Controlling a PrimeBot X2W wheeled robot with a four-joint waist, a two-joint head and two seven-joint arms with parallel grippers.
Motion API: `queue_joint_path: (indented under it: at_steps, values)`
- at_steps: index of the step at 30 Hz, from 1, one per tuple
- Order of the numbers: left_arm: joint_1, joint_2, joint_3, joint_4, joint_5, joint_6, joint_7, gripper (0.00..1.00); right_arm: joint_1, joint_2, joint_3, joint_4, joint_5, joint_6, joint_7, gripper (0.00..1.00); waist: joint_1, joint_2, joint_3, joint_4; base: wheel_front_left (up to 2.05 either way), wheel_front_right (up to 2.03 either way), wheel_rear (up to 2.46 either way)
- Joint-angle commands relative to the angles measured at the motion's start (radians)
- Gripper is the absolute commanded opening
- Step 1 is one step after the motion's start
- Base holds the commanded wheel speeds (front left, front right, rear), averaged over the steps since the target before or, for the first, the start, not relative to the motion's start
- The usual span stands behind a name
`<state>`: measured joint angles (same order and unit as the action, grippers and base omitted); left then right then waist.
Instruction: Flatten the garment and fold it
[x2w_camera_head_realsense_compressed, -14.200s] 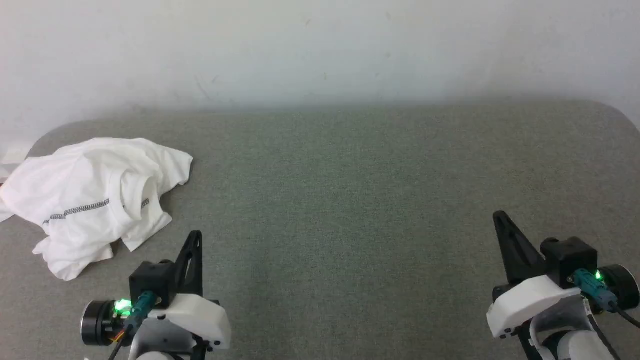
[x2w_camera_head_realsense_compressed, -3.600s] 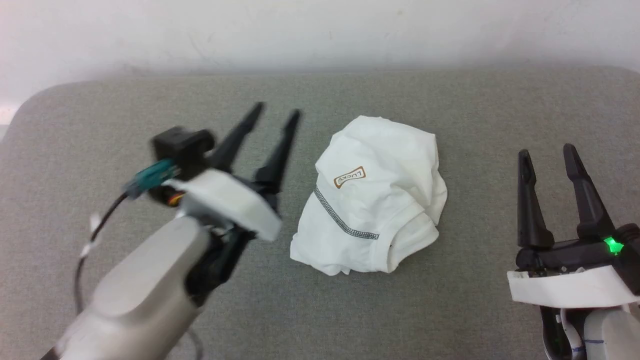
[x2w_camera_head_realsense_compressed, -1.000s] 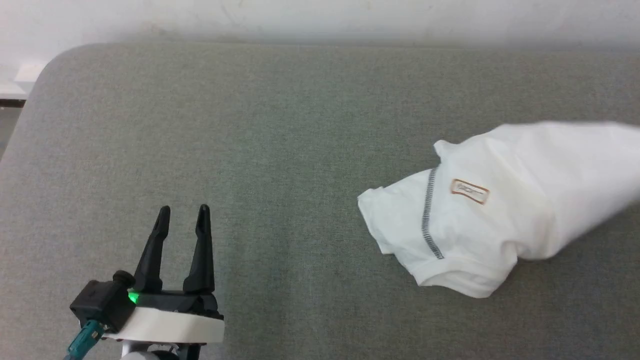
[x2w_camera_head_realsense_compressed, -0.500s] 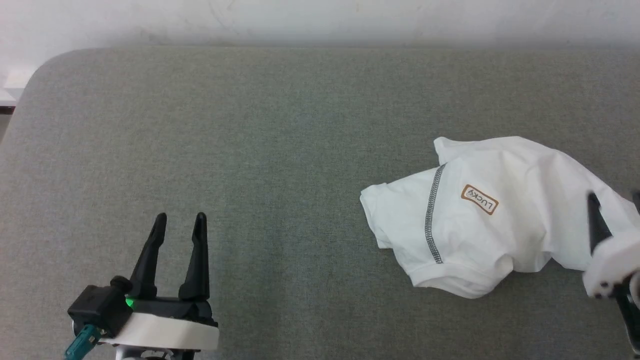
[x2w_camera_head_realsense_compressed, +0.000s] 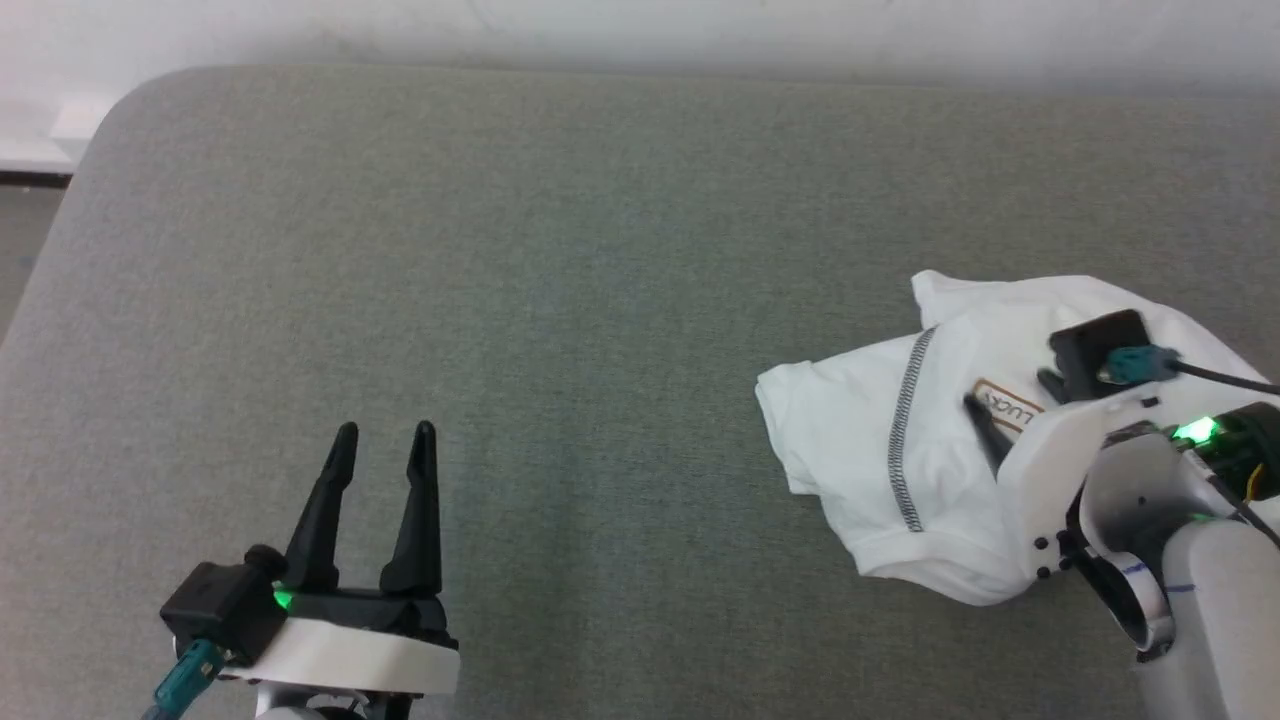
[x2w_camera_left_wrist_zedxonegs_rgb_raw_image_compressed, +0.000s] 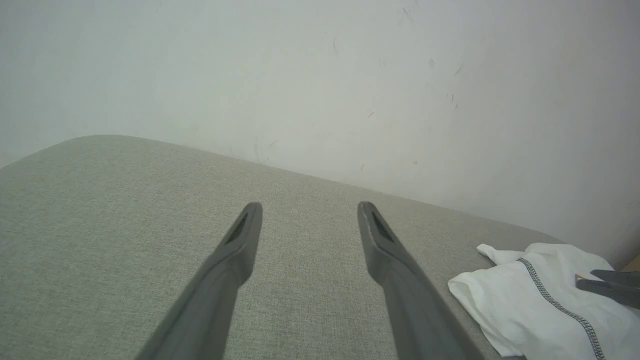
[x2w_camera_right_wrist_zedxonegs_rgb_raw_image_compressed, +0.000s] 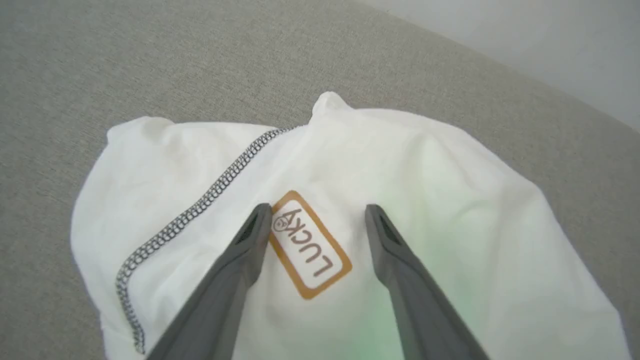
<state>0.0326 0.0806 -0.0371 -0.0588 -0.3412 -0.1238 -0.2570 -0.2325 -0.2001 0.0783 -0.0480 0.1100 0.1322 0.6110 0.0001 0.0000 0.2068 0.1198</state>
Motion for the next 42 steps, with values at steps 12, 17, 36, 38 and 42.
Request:
queue_joint_path:
  at_steps: [12, 17, 36, 38, 42]
  values:
    - [-0.039, -0.017, -0.023, 0.030, -0.023, -0.007, -0.005, 1.00, -0.158, -0.048, 0.094, 0.141, -0.004, -0.002, 0.088, 0.00, -0.0001, 0.0000, 0.021, 0.099, 0.00, 0.00, 0.00]
    - [-0.032, -0.024, -0.019, 0.038, -0.025, -0.007, -0.005, 1.00, -0.309, -0.075, 0.132, 0.124, -0.024, -0.002, -0.026, 0.00, -0.0001, 0.0000, -0.002, 0.108, 0.00, 0.00, 0.00]
    - [-0.014, -0.030, -0.028, 0.047, -0.023, -0.007, -0.005, 1.00, -0.157, -0.178, 0.441, 0.117, 0.282, -0.002, 0.298, 0.00, -0.0001, 0.0000, -0.007, 0.077, 0.00, 0.00, 0.00]
    - [-0.018, -0.030, -0.034, 0.048, -0.022, -0.007, -0.005, 1.00, -0.110, -0.216, 0.430, 0.080, 0.307, -0.002, 0.348, 0.02, -0.0001, 0.0000, -0.001, 0.067, 0.00, 0.00, 0.00]
    - [-0.026, -0.027, -0.039, 0.050, -0.021, -0.007, -0.005, 1.00, -0.053, -0.215, 0.360, 0.019, 0.291, -0.002, 0.323, 1.00, -0.0001, 0.0000, 0.002, 0.045, 0.00, 0.00, 0.00]
